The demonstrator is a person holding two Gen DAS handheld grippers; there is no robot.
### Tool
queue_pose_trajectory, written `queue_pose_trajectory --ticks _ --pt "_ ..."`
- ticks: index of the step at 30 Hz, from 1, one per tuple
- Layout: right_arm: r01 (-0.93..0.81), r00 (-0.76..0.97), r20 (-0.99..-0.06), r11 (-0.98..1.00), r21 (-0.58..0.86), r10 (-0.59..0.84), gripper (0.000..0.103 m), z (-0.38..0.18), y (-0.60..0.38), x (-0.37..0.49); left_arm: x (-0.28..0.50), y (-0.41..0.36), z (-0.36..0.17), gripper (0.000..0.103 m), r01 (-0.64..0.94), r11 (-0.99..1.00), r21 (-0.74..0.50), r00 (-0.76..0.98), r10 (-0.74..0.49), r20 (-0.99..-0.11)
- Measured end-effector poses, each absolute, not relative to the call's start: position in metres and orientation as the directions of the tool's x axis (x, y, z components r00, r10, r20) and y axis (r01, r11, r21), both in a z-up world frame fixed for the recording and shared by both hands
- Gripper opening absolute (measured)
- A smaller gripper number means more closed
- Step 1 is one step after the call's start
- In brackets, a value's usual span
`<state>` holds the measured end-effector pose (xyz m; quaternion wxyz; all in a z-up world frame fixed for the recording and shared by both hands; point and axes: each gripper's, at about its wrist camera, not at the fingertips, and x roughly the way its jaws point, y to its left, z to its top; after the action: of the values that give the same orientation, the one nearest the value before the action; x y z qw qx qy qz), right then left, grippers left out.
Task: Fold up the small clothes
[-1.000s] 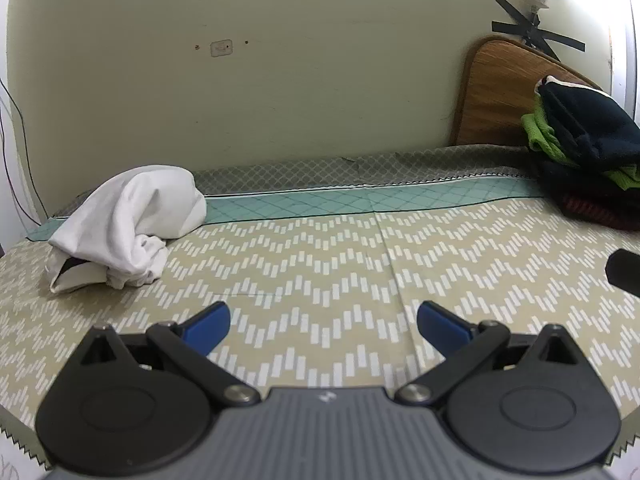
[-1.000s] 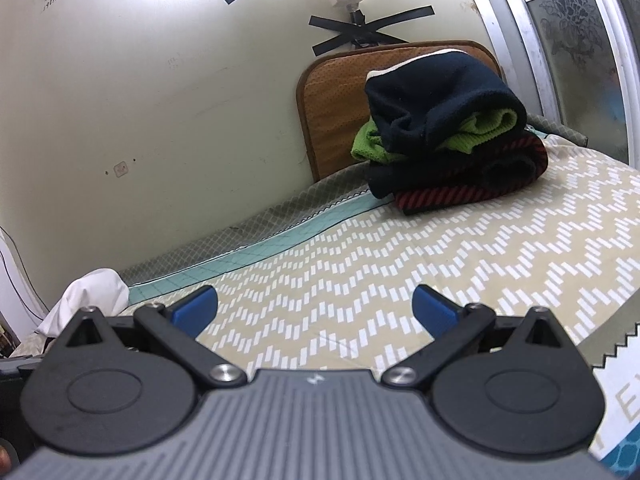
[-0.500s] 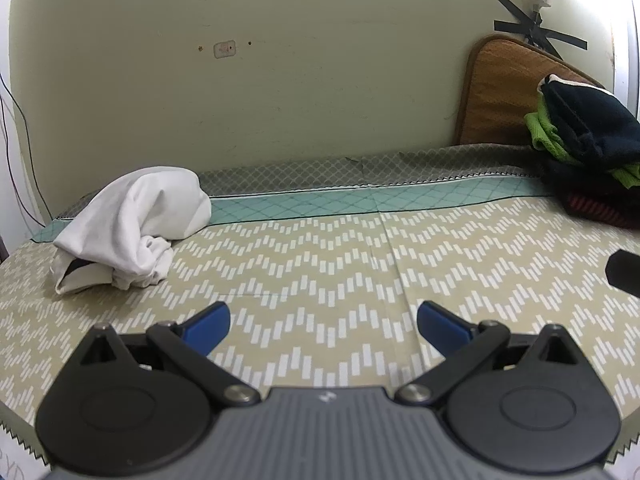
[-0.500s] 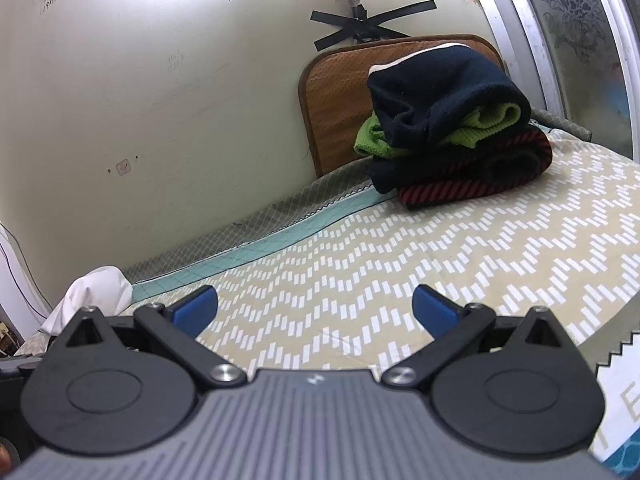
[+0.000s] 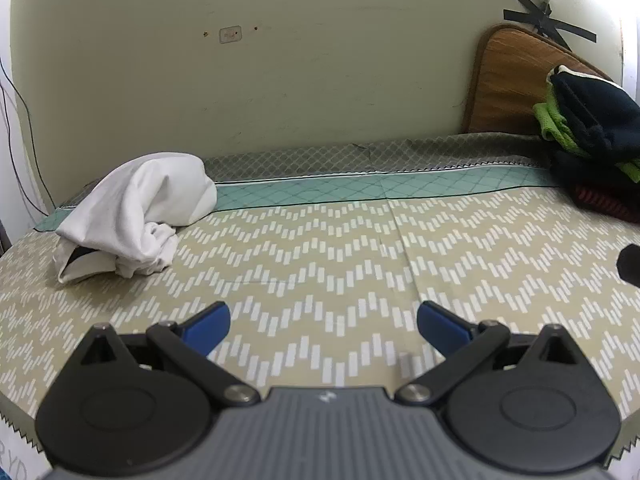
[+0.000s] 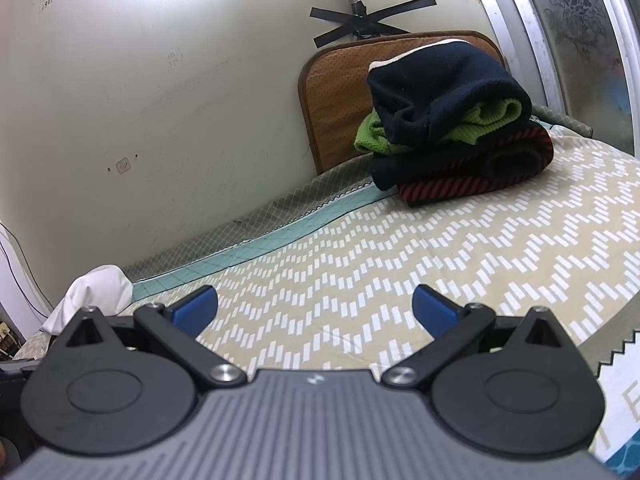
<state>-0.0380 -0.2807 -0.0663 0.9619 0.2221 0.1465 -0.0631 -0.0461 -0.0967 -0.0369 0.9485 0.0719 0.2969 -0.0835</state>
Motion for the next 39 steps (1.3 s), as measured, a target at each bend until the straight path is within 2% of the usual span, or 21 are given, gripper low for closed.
queue_pose_trajectory --ticks 8,14,39 --pt "0.186 0.950 -0.308 0.892 0.411 -0.056 0.103 -0.0665 -0.2805 -0.0381 -0.0476 -0.1017 -0.0382 0.103 0.180 0.973 0.142 0.815 -0.067 -0.576" --pt "0.186 0.950 -0.306 0.891 0.415 -0.056 0.103 -0.0665 -0.2807 -0.0389 -0.0453 -0.1000 -0.0385 0.103 0.199 0.971 0.131 0.795 -0.082 -0.601" --pt "0.186 0.950 -0.306 0.890 0.416 -0.055 0.103 -0.0668 -0.2811 -0.0386 -0.0465 -0.1028 -0.0398 0.103 0.220 0.961 0.167 0.798 -0.078 -0.598"
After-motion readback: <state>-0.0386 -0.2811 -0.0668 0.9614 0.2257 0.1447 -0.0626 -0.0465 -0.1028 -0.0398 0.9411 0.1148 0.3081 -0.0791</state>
